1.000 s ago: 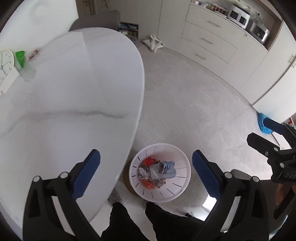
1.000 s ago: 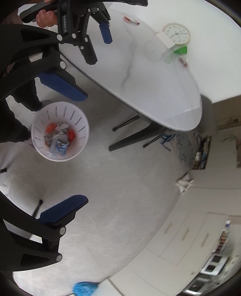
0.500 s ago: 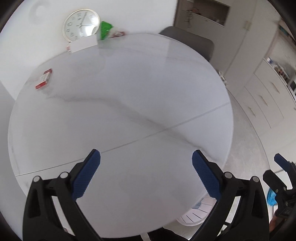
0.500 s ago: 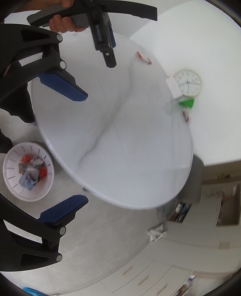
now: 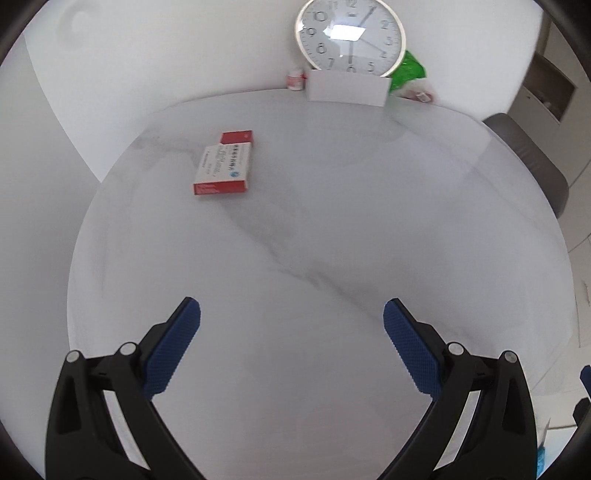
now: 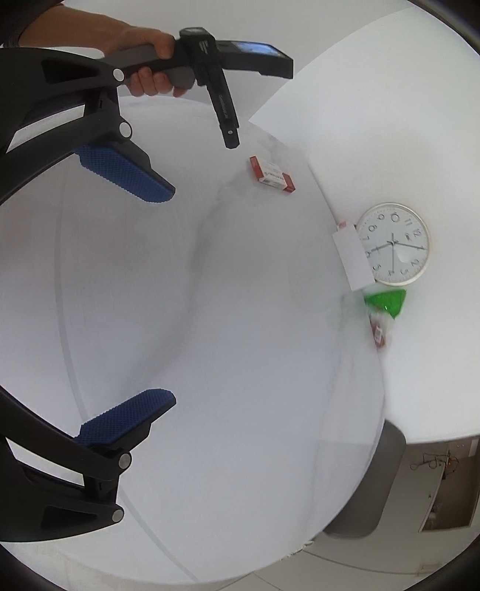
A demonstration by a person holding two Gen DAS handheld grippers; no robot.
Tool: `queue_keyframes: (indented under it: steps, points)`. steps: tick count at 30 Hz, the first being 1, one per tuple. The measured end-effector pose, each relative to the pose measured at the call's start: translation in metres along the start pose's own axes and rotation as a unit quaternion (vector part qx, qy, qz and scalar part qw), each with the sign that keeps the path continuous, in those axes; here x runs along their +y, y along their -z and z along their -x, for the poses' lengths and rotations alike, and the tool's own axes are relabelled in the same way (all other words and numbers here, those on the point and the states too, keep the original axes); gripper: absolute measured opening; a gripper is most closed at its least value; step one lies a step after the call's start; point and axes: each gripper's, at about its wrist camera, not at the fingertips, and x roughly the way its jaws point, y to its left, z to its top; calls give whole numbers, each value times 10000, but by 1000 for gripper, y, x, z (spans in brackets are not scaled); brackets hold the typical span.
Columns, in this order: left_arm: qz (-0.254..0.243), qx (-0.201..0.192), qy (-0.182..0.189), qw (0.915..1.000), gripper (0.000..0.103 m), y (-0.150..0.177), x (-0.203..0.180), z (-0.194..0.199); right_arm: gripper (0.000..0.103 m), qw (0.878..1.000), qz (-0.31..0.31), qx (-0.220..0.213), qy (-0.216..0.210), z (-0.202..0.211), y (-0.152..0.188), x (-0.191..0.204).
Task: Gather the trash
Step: 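Move left tool back to the table toward the red-and-white medicine box, then close left tool on the red-and-white medicine box and lift it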
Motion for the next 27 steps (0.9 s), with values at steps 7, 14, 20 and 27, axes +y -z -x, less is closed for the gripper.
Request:
queue_keyframes:
  steps: [7, 14, 20, 27]
  points:
    - [169, 329, -45, 9993, 95, -85, 75, -101, 100, 9990, 265, 350, -29, -83, -54, 67]
    - [311, 650, 72, 9974, 95, -132, 94, -174, 100, 9976, 419, 555, -1, -141, -86, 97]
    - [232, 773, 117, 9967, 95, -147, 93, -203, 100, 9971, 367, 663, -31, -166, -95, 107]
    - [14, 856, -9, 9963, 95, -150, 79, -225, 100, 9959, 285, 854, 28, -179, -93, 105]
